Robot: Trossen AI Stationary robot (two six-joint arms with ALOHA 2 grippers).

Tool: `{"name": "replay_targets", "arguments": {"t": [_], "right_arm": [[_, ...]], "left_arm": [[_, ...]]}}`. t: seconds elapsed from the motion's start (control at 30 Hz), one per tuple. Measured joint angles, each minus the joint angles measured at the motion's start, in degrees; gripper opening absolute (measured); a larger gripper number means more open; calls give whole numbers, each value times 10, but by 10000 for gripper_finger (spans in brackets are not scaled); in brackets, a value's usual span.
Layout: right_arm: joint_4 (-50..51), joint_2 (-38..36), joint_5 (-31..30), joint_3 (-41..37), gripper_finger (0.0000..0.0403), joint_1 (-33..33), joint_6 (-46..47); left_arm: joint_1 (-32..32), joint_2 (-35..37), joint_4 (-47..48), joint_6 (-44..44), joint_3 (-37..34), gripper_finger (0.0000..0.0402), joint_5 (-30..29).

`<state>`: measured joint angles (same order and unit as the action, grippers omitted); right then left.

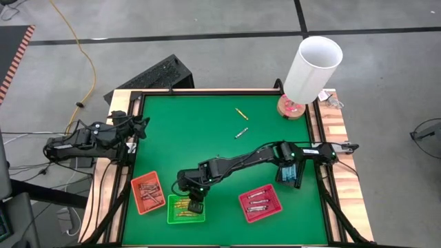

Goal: Sort crayons
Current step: Put the yellow crayon into the green bin

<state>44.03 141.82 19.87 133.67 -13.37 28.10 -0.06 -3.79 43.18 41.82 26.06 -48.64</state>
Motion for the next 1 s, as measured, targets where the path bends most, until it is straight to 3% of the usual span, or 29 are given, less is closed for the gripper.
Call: {"name": "replay_targets", "arguments": {"t": [0.5,1.0], "right_arm": [[8,5,-21,1,0,3,4],[-10,27,13,1,5,8,20]], "left_arm": [[0,0,0,-1,0,223,-1],[0,0,1,-1,0,223,-2]]}}
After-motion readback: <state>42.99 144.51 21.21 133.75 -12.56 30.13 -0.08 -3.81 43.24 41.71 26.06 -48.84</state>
